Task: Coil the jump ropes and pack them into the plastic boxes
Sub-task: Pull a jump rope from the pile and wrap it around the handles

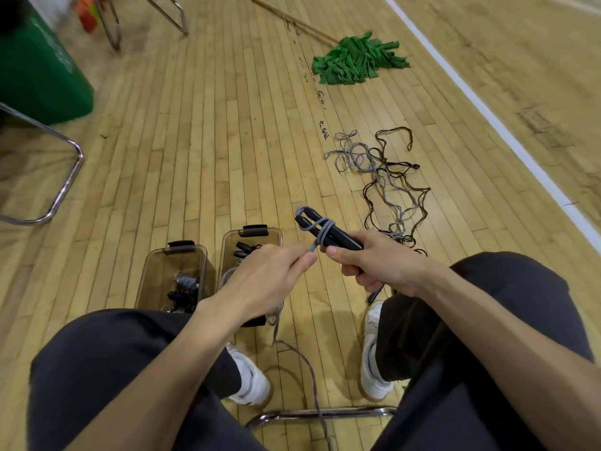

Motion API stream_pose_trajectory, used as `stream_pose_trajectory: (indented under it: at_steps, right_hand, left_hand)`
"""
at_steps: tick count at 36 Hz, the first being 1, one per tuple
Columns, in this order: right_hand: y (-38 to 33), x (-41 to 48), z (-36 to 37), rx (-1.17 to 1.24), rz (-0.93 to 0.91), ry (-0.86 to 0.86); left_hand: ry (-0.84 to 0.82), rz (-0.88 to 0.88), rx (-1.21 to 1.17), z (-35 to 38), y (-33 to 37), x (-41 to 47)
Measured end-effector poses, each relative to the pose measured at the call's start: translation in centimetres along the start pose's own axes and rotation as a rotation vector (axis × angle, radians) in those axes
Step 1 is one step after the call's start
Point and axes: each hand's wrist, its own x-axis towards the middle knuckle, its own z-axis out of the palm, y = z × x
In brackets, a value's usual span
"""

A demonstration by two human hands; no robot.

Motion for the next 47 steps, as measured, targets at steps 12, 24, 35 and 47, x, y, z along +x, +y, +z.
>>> stream_pose_trajectory:
  at_steps: [12, 24, 35, 47]
  right_hand:
    - [1.5, 1.6, 0.9, -0.352, 0.028, 0.019]
    - [1.0, 0.7, 1.5, -0.446, 0.381, -0.431]
    - [0.8, -0.7, 1.3, -0.448, 0.339, -0.591]
    - [0.4, -1.9, 0.6, -0.237, 0.096, -0.662]
  left_hand:
    - [-0.142, -0.005, 0.203, -0.2, -0.4, -0.2]
    - [-0.116, 0.091, 0.167, -0.8, -2.1, -0.2]
    - [-0.204, -0.012, -0.333, -0.7, -1.6, 0.6]
    - [-0.266, -0.016, -0.779, -1.6, -1.0, 1.0]
